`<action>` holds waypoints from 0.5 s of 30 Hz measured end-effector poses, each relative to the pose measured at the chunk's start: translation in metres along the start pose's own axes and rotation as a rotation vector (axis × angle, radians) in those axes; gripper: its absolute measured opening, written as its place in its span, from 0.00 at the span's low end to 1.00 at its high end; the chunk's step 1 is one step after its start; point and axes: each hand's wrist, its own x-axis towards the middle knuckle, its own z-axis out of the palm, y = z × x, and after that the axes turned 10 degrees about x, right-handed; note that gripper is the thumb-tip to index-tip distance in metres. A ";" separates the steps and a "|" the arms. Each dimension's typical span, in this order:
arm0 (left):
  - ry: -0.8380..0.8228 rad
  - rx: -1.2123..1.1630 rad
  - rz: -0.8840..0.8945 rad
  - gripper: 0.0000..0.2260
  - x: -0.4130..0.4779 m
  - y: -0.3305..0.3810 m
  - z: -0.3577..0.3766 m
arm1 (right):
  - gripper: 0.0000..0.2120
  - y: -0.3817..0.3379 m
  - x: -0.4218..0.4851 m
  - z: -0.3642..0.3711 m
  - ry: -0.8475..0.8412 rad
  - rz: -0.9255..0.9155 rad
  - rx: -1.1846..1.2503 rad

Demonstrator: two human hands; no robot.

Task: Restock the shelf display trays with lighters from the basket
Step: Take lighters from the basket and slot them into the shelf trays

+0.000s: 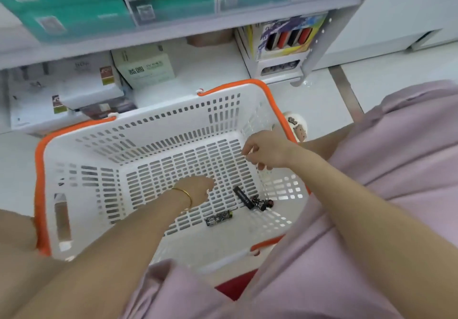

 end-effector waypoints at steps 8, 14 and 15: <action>-0.169 0.094 0.121 0.12 0.052 0.037 0.062 | 0.11 0.009 0.012 0.001 0.056 -0.010 0.001; -0.105 0.088 0.088 0.19 0.060 0.047 0.081 | 0.10 0.011 0.018 -0.004 0.104 0.018 0.042; -0.108 0.086 0.085 0.19 0.061 0.047 0.082 | 0.10 0.012 0.017 -0.004 0.104 0.026 0.042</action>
